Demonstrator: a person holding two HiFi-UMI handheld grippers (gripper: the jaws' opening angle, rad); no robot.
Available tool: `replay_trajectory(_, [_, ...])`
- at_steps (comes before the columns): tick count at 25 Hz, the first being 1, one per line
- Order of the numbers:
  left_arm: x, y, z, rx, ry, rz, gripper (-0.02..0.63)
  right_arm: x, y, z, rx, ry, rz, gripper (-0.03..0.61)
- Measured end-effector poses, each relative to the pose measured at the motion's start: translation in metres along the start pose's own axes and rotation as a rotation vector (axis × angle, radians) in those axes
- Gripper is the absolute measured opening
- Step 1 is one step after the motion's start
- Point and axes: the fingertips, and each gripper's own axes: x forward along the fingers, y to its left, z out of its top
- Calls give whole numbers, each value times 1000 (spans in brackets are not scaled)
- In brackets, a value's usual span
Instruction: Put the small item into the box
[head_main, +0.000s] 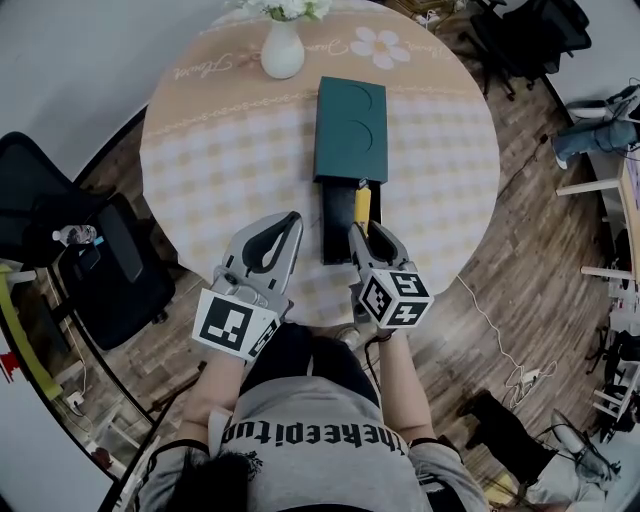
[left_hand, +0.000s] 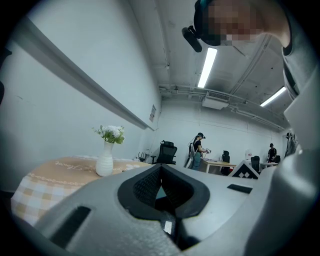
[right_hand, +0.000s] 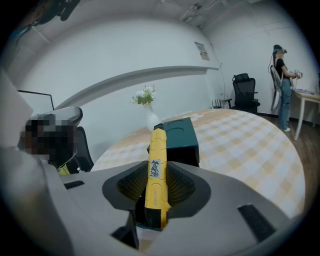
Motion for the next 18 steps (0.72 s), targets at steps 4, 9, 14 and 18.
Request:
replay_trajectory(4, [1,2,-2,-11,4,6,17,7,-3,-7,-1,54,-10,118])
replay_trajectory(9, [1,6,-2,-16,4,19,17,17,-8,-19,6,132,-22,118])
replay_trajectory(14, [7,6,-3,-13,1,27,17,25,-16,-27,-8,213,-31,118])
replay_trajectory(18, [-2,15,-4,-18,0,31,17,31,-5,-36,-37,278,-39,118])
